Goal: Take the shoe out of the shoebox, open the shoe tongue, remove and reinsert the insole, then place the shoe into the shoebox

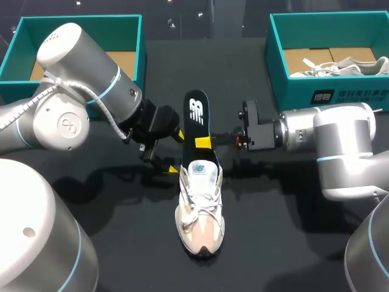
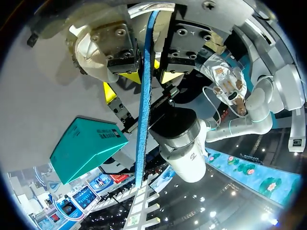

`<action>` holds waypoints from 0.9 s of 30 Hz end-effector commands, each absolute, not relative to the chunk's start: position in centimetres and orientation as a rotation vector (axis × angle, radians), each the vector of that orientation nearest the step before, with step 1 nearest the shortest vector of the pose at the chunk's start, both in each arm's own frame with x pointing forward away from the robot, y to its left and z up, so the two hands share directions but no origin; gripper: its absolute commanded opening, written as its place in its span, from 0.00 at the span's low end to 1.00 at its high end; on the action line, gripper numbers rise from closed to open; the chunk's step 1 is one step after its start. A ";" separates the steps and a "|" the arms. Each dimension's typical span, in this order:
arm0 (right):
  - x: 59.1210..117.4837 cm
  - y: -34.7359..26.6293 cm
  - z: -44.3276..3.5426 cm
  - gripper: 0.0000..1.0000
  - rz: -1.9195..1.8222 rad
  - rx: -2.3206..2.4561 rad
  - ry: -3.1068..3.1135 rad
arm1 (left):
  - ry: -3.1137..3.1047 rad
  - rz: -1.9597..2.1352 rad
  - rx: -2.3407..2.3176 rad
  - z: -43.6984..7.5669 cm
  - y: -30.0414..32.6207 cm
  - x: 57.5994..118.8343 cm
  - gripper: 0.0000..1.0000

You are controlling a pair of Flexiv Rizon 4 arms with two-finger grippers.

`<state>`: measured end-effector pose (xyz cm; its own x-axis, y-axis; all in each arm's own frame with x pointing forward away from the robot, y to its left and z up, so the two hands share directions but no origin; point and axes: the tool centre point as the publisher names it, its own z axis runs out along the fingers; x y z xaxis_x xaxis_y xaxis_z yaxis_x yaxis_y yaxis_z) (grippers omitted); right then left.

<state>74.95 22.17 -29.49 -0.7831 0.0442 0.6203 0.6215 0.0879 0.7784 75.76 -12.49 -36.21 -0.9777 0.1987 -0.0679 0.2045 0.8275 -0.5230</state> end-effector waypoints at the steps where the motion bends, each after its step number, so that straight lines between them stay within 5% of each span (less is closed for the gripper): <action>1: 75.5 22.0 -29.5 0.00 -1.725 -0.645 -1.936 | 2.993 -0.857 0.331 -36.3 -12.6 75.8 1.00; 27: 72.7 22.0 -32.8 0.00 -1.711 -0.768 -1.874 | 2.993 -0.857 0.331 -36.3 -12.6 75.8 1.00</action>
